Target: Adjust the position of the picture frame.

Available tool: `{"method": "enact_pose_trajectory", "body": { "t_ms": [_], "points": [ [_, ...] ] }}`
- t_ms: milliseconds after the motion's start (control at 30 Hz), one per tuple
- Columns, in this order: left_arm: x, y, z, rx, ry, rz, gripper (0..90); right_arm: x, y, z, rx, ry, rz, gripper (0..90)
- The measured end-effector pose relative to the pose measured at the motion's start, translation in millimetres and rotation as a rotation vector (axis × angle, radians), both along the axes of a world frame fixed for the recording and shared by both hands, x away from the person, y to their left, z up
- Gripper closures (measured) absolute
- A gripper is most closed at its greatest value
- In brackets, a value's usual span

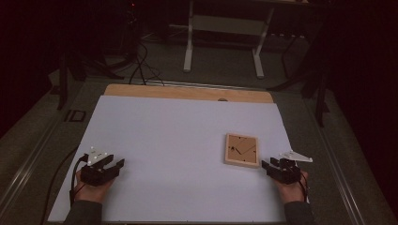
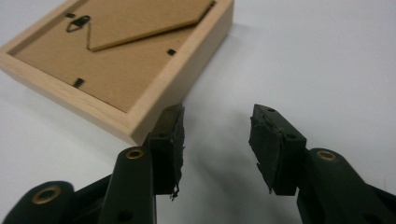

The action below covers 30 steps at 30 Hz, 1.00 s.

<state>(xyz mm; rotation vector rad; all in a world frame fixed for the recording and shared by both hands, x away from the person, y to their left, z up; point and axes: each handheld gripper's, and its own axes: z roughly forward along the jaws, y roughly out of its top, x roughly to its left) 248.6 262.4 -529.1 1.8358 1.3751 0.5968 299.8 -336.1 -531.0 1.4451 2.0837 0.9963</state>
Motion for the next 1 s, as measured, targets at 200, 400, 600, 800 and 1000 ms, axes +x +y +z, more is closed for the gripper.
{"method": "enact_pose_trajectory", "body": {
  "t_ms": [200,400,600,800,1000],
  "points": [
    [-1.6,1.0,3.5,-0.023,-0.037,-0.048,53.2,-1.1,4.9,2.7,-0.002,-0.015,0.03,54.6],
    [-2.2,-0.7,5.7,-0.043,-0.087,-0.077,51.7,-2.1,4.6,4.8,0.006,-0.028,0.027,54.1],
    [-1.9,1.0,6.4,-0.073,-0.112,-0.098,48.9,-2.5,3.9,5.7,0.018,-0.032,0.024,52.5],
    [-1.9,-1.4,5.7,-0.062,-0.11,-0.119,48.7,-2.6,3.1,7.3,0.033,-0.039,0.032,52.1],
    [-1.4,-2.9,4.7,-0.055,-0.104,-0.127,48.0,-1.3,1.1,8.4,0.056,-0.04,0.043,51.8]
  ]
}}
